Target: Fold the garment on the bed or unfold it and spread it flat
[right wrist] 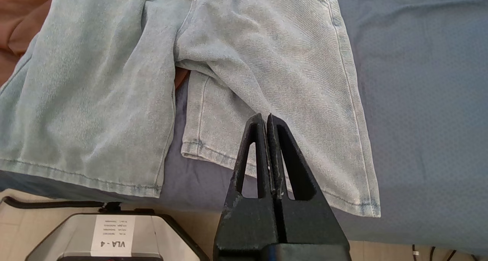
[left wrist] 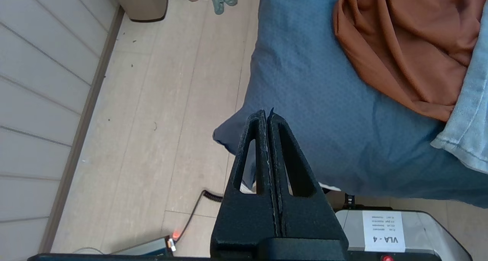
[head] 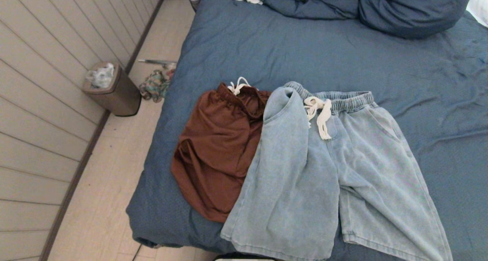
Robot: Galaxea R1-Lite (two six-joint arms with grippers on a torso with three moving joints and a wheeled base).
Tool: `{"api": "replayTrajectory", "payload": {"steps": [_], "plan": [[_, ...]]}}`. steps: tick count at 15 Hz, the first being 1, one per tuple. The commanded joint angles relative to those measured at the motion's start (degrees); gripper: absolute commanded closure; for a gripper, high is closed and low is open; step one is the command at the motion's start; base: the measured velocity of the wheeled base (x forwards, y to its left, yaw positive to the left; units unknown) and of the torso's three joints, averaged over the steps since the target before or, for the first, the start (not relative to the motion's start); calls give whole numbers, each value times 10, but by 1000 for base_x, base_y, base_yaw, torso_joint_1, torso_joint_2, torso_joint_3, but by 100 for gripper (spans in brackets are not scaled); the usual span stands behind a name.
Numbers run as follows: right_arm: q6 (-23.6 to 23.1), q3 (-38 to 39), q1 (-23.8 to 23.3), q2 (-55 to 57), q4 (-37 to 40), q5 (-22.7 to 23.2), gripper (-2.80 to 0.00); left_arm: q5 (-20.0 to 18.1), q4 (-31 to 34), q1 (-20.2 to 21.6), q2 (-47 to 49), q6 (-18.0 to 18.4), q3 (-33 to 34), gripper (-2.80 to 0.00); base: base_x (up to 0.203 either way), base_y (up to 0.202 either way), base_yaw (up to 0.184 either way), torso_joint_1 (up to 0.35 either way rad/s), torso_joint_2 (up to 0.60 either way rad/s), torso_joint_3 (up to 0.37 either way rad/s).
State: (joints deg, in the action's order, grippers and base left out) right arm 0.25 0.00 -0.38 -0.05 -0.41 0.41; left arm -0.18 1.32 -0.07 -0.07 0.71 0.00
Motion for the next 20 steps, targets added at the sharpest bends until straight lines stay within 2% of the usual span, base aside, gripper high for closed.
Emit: {"api": "replayTrajectory", "payload": {"steps": [1,20], "plan": [[3,1,0,-5,0,0,0,0,0,1,1,0,2,0,0,0,0,0,0,0],[5,1,0,-4,0,-2,0,0,0,0,1,0,2,0,0,0,0,0,0,0]]}}
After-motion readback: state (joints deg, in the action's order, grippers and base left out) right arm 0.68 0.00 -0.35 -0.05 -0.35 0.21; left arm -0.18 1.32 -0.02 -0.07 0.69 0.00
